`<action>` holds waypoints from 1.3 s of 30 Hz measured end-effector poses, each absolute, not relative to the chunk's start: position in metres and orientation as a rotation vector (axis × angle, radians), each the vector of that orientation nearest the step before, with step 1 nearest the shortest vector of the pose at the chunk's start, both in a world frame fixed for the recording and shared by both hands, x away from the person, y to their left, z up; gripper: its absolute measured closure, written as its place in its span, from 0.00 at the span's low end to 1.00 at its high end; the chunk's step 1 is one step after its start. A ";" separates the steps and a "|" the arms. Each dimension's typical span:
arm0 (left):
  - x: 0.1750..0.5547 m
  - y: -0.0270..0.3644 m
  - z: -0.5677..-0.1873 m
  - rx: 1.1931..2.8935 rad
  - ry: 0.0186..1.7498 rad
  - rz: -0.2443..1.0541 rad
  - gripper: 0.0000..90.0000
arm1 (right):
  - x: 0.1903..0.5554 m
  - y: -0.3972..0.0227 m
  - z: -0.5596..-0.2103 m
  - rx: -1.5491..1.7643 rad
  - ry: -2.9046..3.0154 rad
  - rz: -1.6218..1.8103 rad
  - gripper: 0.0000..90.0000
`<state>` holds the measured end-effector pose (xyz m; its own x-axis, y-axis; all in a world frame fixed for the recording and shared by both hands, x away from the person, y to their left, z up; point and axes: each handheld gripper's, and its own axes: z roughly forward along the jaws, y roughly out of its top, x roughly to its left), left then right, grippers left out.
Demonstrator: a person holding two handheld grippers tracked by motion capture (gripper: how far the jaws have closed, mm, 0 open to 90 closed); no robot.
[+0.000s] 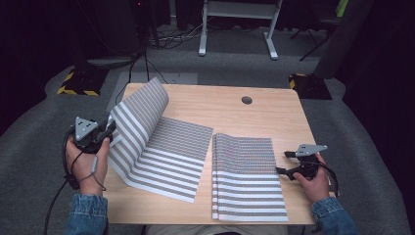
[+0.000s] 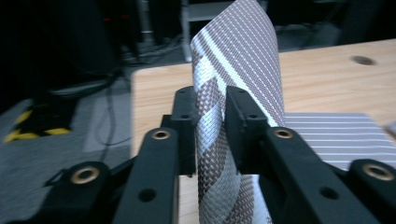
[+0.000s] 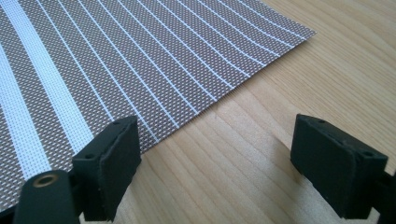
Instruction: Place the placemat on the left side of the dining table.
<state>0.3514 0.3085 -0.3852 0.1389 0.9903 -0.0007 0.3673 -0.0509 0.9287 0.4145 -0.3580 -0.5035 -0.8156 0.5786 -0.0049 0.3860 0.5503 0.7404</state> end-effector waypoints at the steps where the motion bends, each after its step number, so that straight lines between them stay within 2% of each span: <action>1: 0.350 0.310 -0.385 1.555 1.373 0.947 0.72 | 0.414 -0.358 -0.503 0.806 2.539 1.122 0.18; 4: 0.347 0.313 -0.384 1.542 1.413 1.000 0.48 | 0.415 -0.358 -0.503 0.806 2.539 1.121 0.18; 7: 0.345 0.306 -0.381 1.535 1.439 0.966 0.35 | 0.415 -0.358 -0.503 0.806 2.539 1.122 0.18; 11: 0.350 0.287 -0.378 1.588 1.384 0.882 0.33 | 0.414 -0.358 -0.503 0.806 2.539 1.121 0.18; 16: 0.361 0.251 -0.384 1.675 1.305 0.696 0.34 | 0.415 -0.358 -0.504 0.806 2.539 1.122 0.18; 19: 0.368 0.219 -0.393 1.784 1.243 0.590 0.34 | 0.415 -0.358 -0.504 0.804 2.538 1.122 0.18; 30: 0.398 0.122 -0.451 2.030 1.148 0.283 0.33 | 0.415 -0.358 -0.503 0.807 2.539 1.122 0.18; 36: 0.412 0.101 -0.478 2.155 1.190 0.323 0.31 | 0.415 -0.358 -0.503 0.807 2.539 1.122 0.18; 39: 0.414 0.099 -0.486 2.178 1.208 0.278 0.30 | 0.415 -0.358 -0.503 0.806 2.539 1.121 0.18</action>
<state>0.4139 0.0986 -0.4861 0.5585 0.8219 -0.1121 0.6899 -0.3853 0.6128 0.4145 -0.3581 -0.5035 -0.8156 0.5786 -0.0054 0.3858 0.5506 0.7403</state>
